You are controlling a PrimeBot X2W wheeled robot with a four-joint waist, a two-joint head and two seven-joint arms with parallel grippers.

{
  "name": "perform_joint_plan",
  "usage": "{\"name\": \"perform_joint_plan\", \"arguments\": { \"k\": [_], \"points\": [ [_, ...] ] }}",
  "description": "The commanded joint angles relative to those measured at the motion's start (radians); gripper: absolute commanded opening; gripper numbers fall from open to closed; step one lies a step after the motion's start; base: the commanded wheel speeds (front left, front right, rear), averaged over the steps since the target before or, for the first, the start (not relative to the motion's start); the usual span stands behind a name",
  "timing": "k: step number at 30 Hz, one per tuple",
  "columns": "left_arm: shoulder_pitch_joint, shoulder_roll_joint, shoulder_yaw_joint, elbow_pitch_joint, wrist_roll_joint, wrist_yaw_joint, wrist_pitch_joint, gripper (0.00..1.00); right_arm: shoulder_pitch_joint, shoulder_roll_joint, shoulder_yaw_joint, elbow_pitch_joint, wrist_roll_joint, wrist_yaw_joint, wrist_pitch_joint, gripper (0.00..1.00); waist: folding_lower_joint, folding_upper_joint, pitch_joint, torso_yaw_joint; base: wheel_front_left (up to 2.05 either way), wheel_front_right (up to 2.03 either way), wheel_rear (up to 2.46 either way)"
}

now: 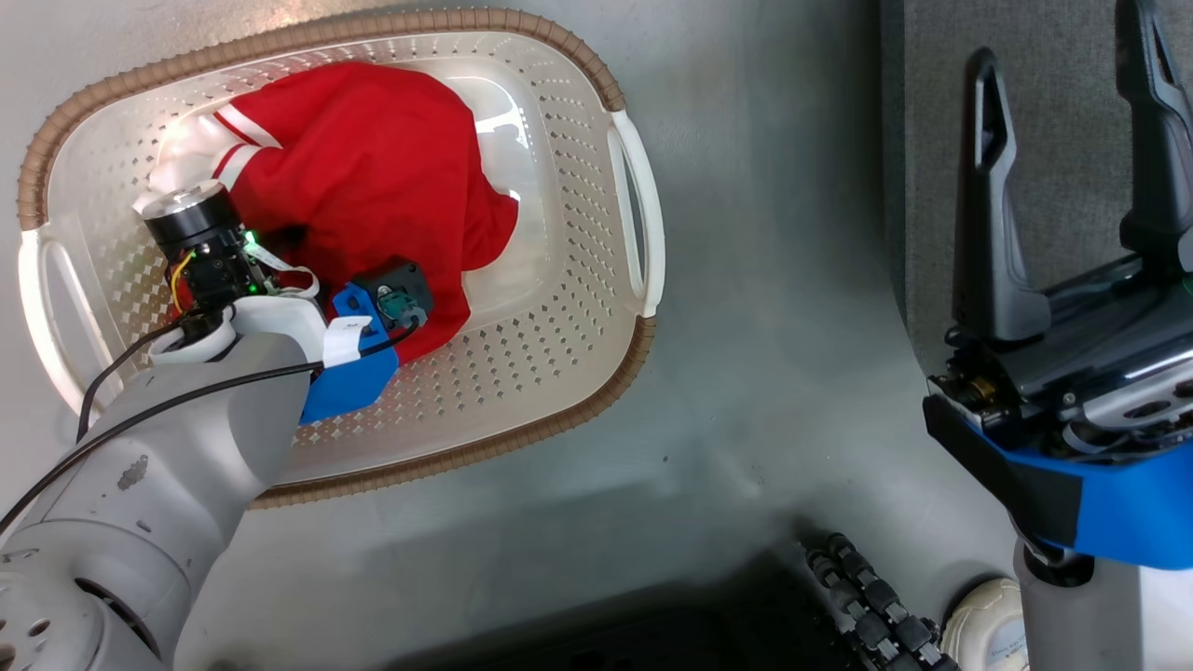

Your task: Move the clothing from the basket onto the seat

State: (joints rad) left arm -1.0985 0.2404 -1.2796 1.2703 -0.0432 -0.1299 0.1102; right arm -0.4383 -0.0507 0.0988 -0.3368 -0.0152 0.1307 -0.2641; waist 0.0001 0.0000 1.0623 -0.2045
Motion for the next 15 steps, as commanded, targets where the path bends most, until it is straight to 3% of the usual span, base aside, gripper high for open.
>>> {"name": "perform_joint_plan", "arguments": {
  "k": [1,2,15],
  "points": [
    [-0.017,-0.004,-0.003,0.005,0.007,0.0,0.002,0.62,0.011,0.001,0.001,-0.012,0.0,0.0,-0.001,1.0,-0.0001,0.0,0.002,0.0,0.0,0.0,0.0],
    [-0.02,-0.006,-0.003,0.005,0.004,0.0,-0.001,0.0,0.013,0.001,0.001,-0.017,-0.001,0.0,-0.001,1.0,-0.0001,0.0,0.003,0.0,0.0,0.0,0.0],
    [-0.018,-0.023,-0.003,0.003,-0.023,0.0,-0.059,0.0,-0.016,0.001,-0.005,-0.007,-0.01,0.0,-0.001,1.0,-0.0001,0.0,-0.024,0.016,0.0,0.0,0.0]
  ]
}}
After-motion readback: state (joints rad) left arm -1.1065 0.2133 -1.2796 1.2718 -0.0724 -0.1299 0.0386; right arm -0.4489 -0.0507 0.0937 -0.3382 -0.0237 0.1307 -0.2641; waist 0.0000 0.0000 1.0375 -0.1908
